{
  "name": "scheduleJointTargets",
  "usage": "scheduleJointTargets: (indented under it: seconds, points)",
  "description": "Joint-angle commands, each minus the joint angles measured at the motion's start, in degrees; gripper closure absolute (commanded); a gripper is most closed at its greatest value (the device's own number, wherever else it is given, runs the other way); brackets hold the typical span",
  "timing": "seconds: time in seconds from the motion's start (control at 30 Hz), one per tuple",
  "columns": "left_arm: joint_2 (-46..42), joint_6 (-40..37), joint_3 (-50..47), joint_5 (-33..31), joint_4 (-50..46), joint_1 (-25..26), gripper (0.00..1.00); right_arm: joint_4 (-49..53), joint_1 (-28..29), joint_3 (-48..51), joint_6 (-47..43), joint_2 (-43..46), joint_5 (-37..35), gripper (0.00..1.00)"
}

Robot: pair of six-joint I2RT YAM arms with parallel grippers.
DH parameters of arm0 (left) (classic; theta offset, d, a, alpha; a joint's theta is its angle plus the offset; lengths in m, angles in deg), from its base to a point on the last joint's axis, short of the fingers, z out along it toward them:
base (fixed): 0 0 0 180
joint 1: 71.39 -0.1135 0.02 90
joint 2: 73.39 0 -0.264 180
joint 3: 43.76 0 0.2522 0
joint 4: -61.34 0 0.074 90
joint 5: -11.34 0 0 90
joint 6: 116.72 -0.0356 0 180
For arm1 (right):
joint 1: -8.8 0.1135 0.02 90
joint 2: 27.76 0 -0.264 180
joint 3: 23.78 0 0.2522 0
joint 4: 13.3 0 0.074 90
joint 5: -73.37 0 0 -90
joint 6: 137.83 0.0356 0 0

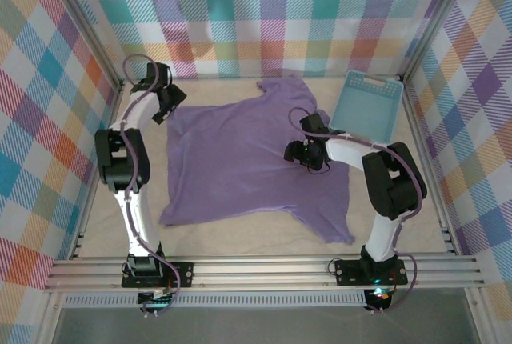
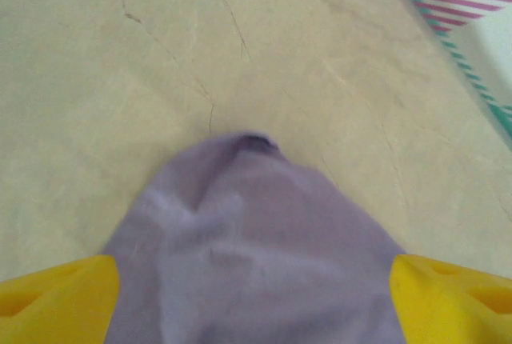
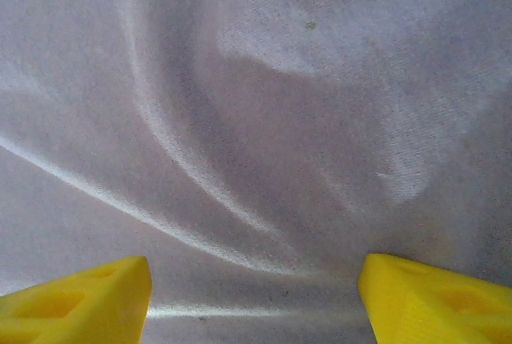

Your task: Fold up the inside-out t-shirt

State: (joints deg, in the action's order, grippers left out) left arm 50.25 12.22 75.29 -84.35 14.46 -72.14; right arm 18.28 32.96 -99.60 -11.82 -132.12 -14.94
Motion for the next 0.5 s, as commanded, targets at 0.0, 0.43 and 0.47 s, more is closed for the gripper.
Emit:
scheduleJointTargets:
  seconds: [0.0, 0.43, 0.47]
  points:
    - [6.94, 0.55, 8.97, -0.54, -8.08, -0.12, 0.13, 4.36, -0.62, 6.16, 3.74, 0.5, -1.96, 0.28]
    - [21.15, -3.55, 25.85, 5.34, -9.66, 0.21, 0.36, 3.24, -0.84, 11.32, 3.72, 5.21, -1.47, 0.29]
    - [21.25, -3.45, 25.84, 5.64, -9.77, 0.27, 0.37, 3.42, -0.83, 11.11, 3.74, 5.38, -1.56, 0.29]
